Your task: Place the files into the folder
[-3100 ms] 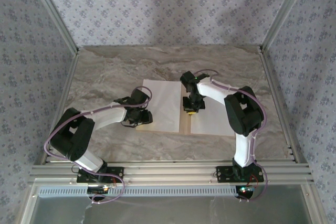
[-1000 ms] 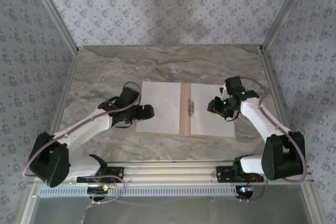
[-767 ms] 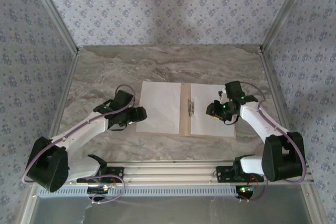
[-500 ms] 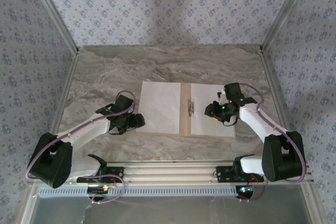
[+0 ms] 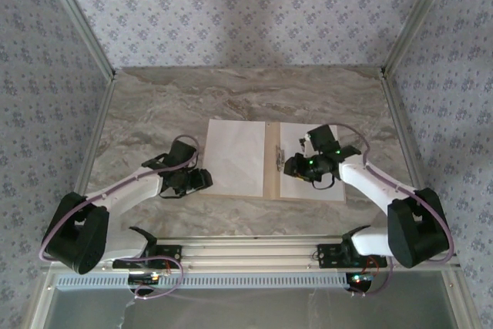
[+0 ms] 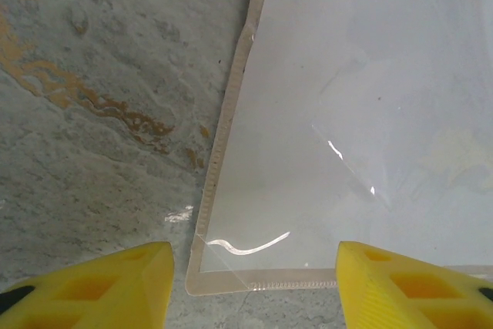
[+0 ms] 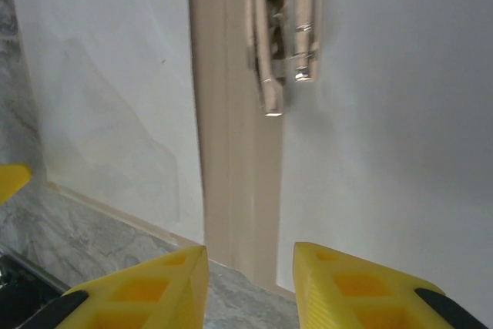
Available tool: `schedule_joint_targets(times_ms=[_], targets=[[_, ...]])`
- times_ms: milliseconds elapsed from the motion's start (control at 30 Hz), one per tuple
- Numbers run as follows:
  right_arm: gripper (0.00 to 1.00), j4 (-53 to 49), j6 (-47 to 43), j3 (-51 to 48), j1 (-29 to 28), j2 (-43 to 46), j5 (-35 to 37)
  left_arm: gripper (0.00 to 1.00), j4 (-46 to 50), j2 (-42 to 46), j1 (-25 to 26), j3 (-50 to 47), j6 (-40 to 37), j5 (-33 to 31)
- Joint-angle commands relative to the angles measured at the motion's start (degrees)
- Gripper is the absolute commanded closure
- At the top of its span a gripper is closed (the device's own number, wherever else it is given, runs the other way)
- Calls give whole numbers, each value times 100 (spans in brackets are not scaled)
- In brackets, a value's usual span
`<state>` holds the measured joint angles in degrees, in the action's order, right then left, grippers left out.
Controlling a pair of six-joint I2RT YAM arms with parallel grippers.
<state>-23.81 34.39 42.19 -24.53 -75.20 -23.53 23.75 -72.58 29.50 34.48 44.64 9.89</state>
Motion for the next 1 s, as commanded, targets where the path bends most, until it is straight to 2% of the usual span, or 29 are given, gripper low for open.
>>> schedule_joint_targets(times_ms=[0,267,633,967], targets=[[65,309,393,-64,-320,-161,189,43,-141,-95,-22,-112,130,226],[66,721,705,-33,-766,-664,312,50,-351,-62,-21,-287,245,425],[67,943,784,103,-979,-1283,371,48,-452,140,-18,-513,362,508],[68,993,803,166,-1053,-1572,415,60,-838,403,-18,-635,466,749]])
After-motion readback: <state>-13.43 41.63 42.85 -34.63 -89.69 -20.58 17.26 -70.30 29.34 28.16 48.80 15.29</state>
